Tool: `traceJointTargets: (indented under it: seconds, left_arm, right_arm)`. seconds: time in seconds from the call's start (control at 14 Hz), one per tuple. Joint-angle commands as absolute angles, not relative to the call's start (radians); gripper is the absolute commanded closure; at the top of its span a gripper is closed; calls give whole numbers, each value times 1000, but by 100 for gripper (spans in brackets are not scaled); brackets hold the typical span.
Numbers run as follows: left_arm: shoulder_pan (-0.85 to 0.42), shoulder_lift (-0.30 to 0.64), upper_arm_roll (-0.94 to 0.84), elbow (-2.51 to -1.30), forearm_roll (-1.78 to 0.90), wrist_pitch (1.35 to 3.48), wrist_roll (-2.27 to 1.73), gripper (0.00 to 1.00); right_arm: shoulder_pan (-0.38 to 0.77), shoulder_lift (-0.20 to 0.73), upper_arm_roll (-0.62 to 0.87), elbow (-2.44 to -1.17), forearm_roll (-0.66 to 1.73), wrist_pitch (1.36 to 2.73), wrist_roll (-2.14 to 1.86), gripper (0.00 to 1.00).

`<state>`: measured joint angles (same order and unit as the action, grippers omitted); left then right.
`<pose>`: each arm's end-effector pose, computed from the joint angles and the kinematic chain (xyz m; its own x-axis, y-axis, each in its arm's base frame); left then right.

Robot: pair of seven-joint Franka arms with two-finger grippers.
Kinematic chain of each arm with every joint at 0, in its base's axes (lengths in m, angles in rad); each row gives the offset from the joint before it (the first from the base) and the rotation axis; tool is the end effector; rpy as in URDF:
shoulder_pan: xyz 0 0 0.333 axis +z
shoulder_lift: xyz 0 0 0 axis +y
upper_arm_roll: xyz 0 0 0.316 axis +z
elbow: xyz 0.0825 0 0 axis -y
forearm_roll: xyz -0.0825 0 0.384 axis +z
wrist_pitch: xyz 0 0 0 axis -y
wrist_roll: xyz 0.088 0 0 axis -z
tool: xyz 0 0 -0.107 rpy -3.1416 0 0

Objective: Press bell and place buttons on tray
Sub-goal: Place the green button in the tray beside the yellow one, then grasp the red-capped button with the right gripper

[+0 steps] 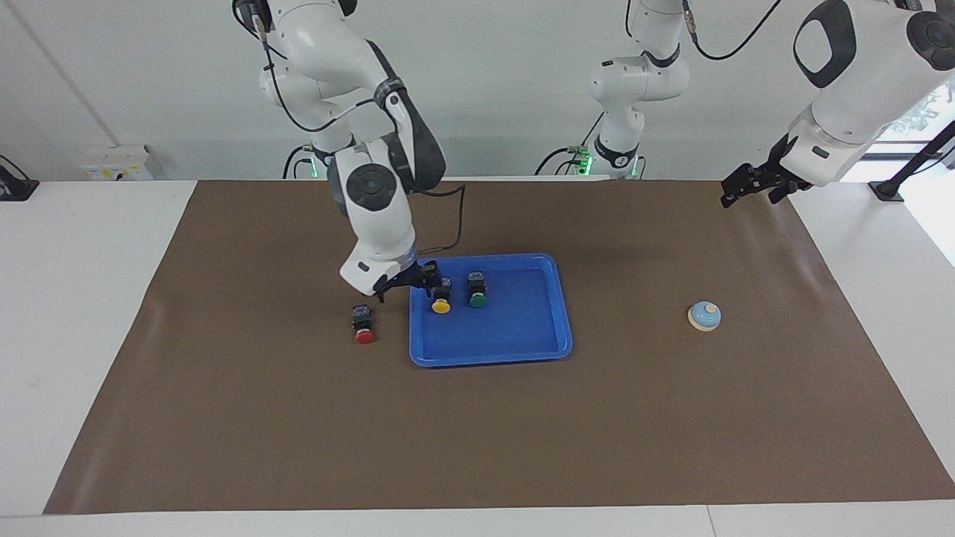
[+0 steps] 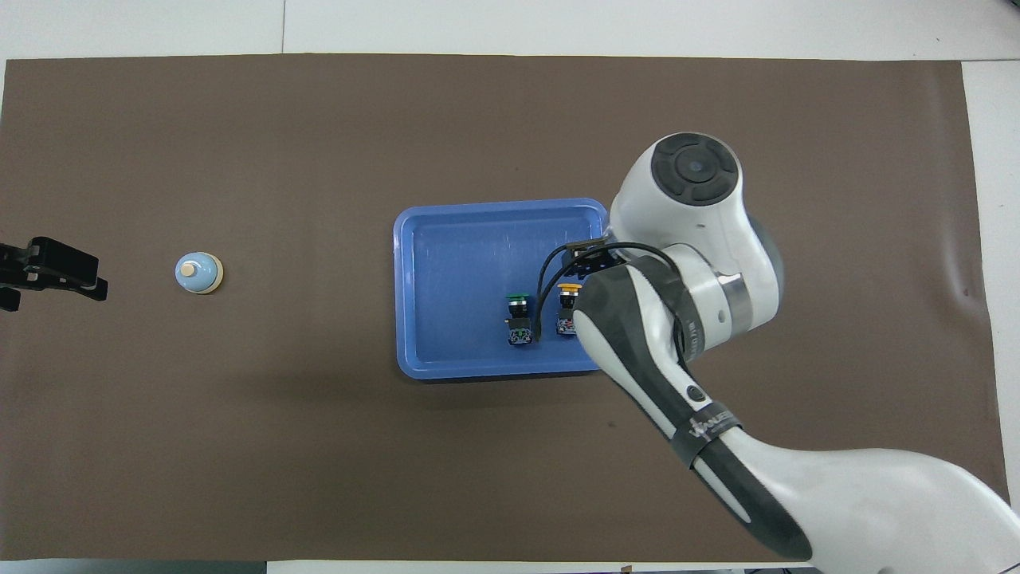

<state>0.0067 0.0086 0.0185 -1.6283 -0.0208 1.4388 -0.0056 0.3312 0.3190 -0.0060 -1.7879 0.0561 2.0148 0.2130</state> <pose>0.5389 0.0111 0.5830 0.9800 0.0276 -0.1969 0.0321 -0.9993 0.0195 0.5935 0.2039 0.3674 0.9912 0.0867 -0.1002 0.0846 -0.9961 -0.0257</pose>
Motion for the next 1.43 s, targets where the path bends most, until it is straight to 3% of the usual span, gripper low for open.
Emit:
traceJointTargets:
  seconds: [0.0, 0.21, 0.57, 0.93, 1.15, 1.22, 1.36]
  left_arm:
    - [-8, -8, 31, -1635, -26, 1436, -12, 0]
    - [-8, -8, 31, -1637, -26, 1436, -12, 0]
    - [-8, -8, 31, -1635, -26, 1436, -12, 0]
    - [-8, -8, 31, -1635, -26, 1436, -12, 0]
    - [-8, -8, 34, -1635, -26, 1436, -12, 0]
    - [-8, -8, 34, -1637, -26, 1436, -12, 0]
    - [-8, -8, 31, -1635, -26, 1436, -12, 0]
  right_arm:
    - [256, 292, 8, -1882, 55, 2087, 91, 0]
    - [233, 302, 8, -1956, 55, 2226, 58, 0]
    - [189, 308, 8, -2031, 57, 2305, 57, 1]
    - [195, 304, 9, -2042, 67, 2313, 84, 42]
    - [212, 307, 11, -2025, 67, 2300, 98, 90]
    - [215, 308, 14, -2004, 67, 2284, 98, 100]
    - [233, 310, 18, -1959, 67, 2238, 100, 100]
